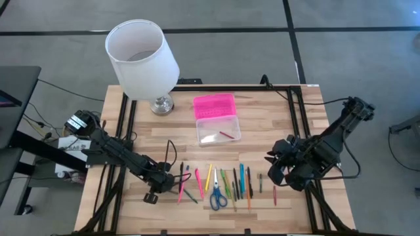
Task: Pick & place school supplies into a supply box
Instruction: Put the gray pen into the pink supply box
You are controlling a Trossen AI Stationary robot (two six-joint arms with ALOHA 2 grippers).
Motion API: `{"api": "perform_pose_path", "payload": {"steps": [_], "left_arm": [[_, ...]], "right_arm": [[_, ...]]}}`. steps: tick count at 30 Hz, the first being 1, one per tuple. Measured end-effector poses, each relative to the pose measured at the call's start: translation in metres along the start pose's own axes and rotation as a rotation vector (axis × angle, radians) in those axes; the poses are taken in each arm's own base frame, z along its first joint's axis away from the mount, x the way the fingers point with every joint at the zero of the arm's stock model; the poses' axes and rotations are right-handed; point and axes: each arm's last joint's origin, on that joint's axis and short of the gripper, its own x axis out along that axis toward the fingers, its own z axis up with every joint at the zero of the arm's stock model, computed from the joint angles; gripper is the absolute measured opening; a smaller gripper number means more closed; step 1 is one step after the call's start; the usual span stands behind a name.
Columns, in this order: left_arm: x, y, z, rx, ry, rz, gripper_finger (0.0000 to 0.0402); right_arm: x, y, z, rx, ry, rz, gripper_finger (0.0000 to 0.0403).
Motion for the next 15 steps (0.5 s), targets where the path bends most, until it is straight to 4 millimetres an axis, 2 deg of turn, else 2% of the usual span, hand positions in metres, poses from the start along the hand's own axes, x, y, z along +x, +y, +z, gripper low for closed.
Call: {"api": "perform_pose_path", "payload": {"steps": [5,15], "left_arm": [[-0.0015,0.0007,0.0034,0.075,-0.005,-0.009,0.0036],[-0.003,0.0021,0.0007,0.027,0.036,0.049,0.0037]], "right_arm": [[0.0,0.0002,-0.0021,-0.007,0.067,0.019,0.0092],[-0.0004,-0.001,-0.0068,-0.004,0.221,0.045,0.0092]]}}
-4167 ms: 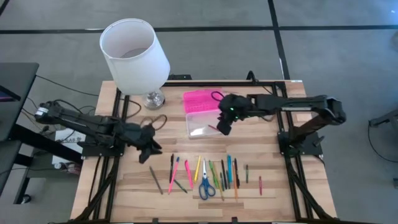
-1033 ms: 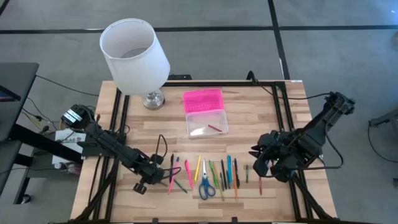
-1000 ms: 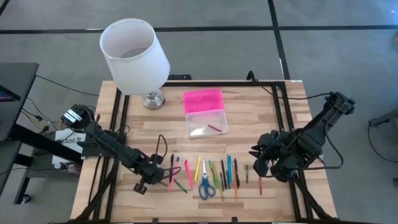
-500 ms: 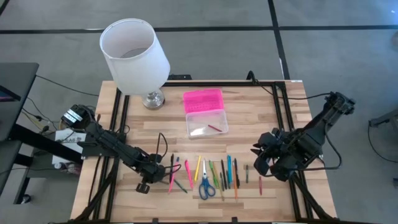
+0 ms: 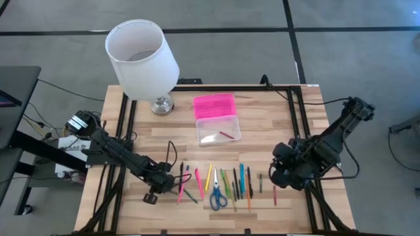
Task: Pick & place school supplies into a supply box
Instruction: Put the gray pen into the pink supply box
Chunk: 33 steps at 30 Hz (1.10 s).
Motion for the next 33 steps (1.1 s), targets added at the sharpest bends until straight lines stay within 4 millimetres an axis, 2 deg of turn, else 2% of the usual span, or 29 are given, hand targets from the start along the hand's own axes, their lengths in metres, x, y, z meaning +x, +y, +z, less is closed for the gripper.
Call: {"api": "perform_pose_path", "payload": {"steps": [4,8,20,26,33], "left_arm": [[0.0,0.0,0.0,-0.085,-0.003,0.015,0.0037],[0.0,-0.001,-0.002,-0.171,-0.001,0.034,0.0037],[0.002,-0.013,-0.008,-0.705,-0.065,0.117,0.0037],[0.003,-0.024,-0.014,-0.764,-0.14,0.179,0.0037],[0.004,-0.025,-0.015,-0.821,-0.152,0.177,0.0037]], "right_arm": [[0.002,-0.002,0.005,0.122,-0.001,-0.011,0.0092],[0.004,-0.004,0.009,0.134,-0.005,-0.024,0.0092],[0.006,-0.008,0.012,0.184,-0.014,-0.058,0.0092],[0.008,-0.011,0.008,0.269,0.019,-0.084,0.0092],[0.018,-0.013,0.003,0.296,0.064,-0.106,0.0092]]}}
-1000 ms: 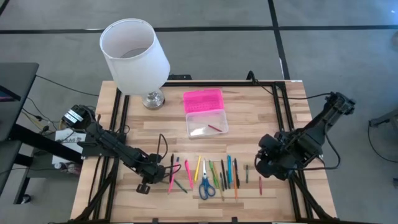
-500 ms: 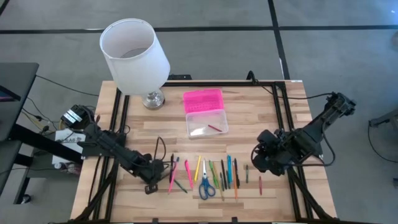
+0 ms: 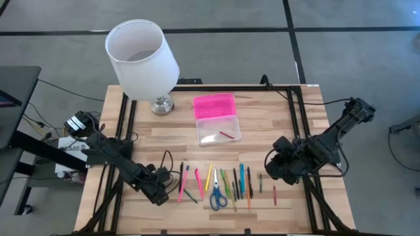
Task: Pick & place school supplies into a supply box
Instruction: Put the gray pen into the pink supply box
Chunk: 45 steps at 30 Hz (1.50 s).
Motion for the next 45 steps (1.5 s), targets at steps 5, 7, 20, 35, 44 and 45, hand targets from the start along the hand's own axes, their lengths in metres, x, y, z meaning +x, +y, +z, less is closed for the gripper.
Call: {"api": "perform_pose_path", "payload": {"steps": [5,7,20,35,44,45], "left_arm": [[0.0,0.0,0.0,-0.018,0.002,-0.004,0.0037],[0.0,0.0,0.0,-0.051,0.004,-0.003,0.0037],[-0.001,-0.001,0.001,-0.277,-0.032,0.003,0.0017],[-0.012,-0.004,0.009,-0.27,-0.098,0.113,0.0005],[-0.035,-0.015,0.039,-0.226,-0.142,0.149,0.0004],[-0.038,-0.015,0.044,-0.213,-0.154,0.156,0.0004]], "right_arm": [[0.0,0.0,0.0,0.0,-0.005,0.001,0.0092],[0.0,0.0,0.0,-0.002,-0.011,-0.002,0.0092],[-0.002,-0.001,-0.005,-0.078,-0.024,-0.006,0.0092],[-0.005,-0.002,-0.011,-0.139,-0.066,-0.01,0.0092],[-0.005,-0.003,-0.012,-0.184,-0.072,-0.018,0.0092],[-0.005,-0.003,-0.012,-0.186,-0.076,-0.022,0.0092]]}}
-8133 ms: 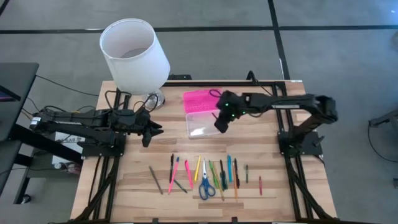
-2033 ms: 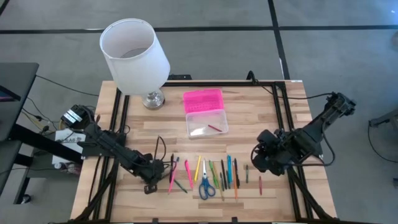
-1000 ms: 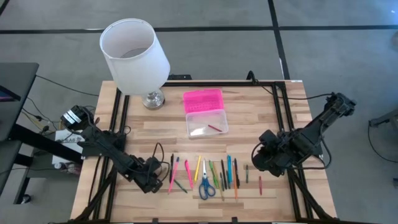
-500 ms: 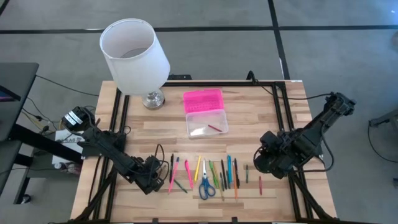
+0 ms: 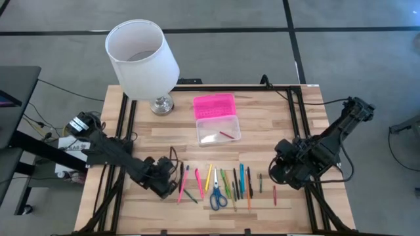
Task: Pick & place school supplies into a supply box
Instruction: Put the gray pen into the pink supply box
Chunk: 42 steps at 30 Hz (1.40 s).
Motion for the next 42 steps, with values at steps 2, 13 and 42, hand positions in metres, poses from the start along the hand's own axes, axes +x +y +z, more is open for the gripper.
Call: {"api": "perform_pose_path", "payload": {"steps": [2,13,42], "left_arm": [[-0.003,-0.003,0.013,0.024,-0.016,-0.005,0.0004],[-0.018,-0.006,0.117,0.196,-0.185,-0.054,0.0003],[0.056,0.019,0.288,0.492,-0.362,-0.273,0.0021]], "right_arm": [[0.0,0.0,0.0,-0.001,-0.01,-0.003,0.0092],[0.0,0.0,0.0,-0.001,-0.015,-0.004,0.0092],[0.001,0.0,0.004,0.107,-0.068,-0.002,0.0092]]}}
